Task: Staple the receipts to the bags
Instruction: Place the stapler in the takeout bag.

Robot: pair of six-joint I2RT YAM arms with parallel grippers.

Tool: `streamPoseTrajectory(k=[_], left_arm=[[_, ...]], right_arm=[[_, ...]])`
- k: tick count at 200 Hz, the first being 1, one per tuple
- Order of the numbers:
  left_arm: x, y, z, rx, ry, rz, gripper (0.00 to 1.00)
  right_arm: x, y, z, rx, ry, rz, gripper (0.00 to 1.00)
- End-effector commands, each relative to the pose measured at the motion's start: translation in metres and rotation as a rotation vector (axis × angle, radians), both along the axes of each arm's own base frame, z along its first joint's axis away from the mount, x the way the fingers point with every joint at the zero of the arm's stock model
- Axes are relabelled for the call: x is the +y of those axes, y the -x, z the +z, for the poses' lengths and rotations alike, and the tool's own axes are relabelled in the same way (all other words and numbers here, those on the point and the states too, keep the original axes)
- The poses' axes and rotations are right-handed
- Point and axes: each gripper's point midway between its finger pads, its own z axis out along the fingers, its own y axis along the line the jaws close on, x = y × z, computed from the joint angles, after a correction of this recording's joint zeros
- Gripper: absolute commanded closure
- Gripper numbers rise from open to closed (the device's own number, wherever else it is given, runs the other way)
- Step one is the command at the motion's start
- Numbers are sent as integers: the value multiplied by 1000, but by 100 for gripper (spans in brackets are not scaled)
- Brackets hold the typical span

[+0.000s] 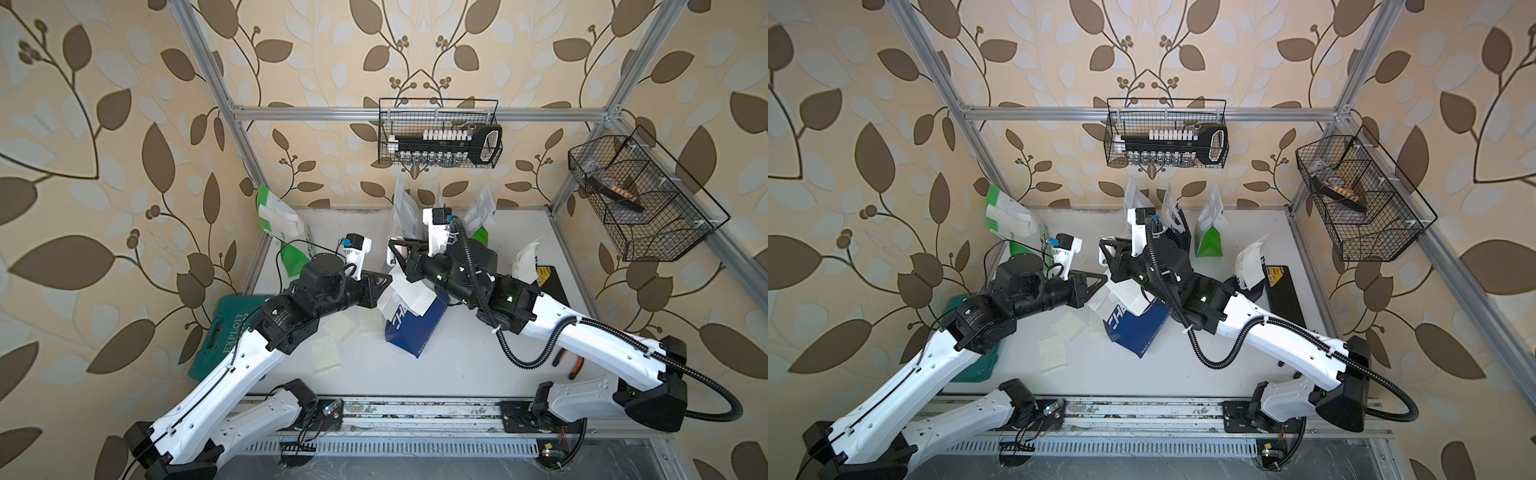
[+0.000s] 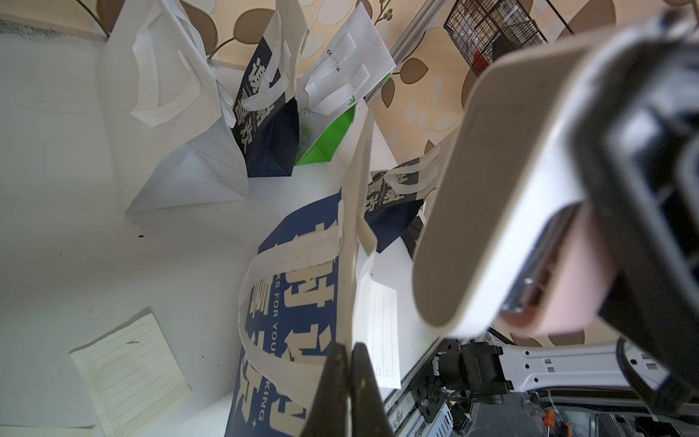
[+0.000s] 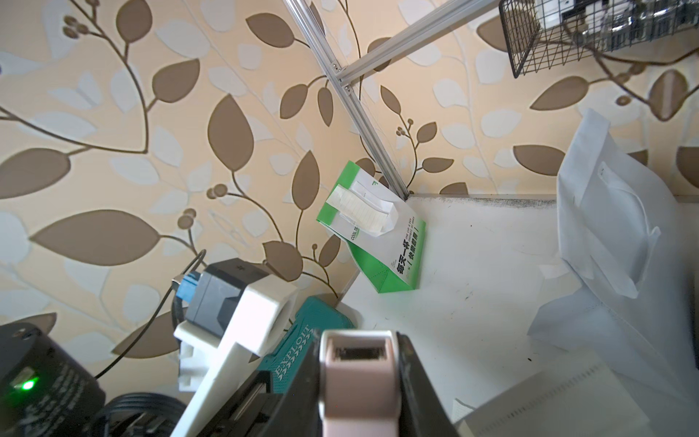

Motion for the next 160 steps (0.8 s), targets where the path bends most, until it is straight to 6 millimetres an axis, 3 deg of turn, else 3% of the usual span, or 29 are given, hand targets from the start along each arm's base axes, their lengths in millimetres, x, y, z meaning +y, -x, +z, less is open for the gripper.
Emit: streamPoseTrajectory(k=[1, 50, 111, 160], left_arm=[[-1, 2, 17, -50, 50, 0, 100], [2, 3, 20, -56, 51, 10, 100], [9, -1, 17, -59, 19, 52, 100], [11, 0, 23, -86, 24, 50, 100]], right_arm=[[3, -5, 6, -8, -32, -30, 98], [13, -8, -11, 2, 32, -34, 98], [10, 1, -8, -13, 48, -13, 98], [8, 3, -22, -6, 106, -22, 98]])
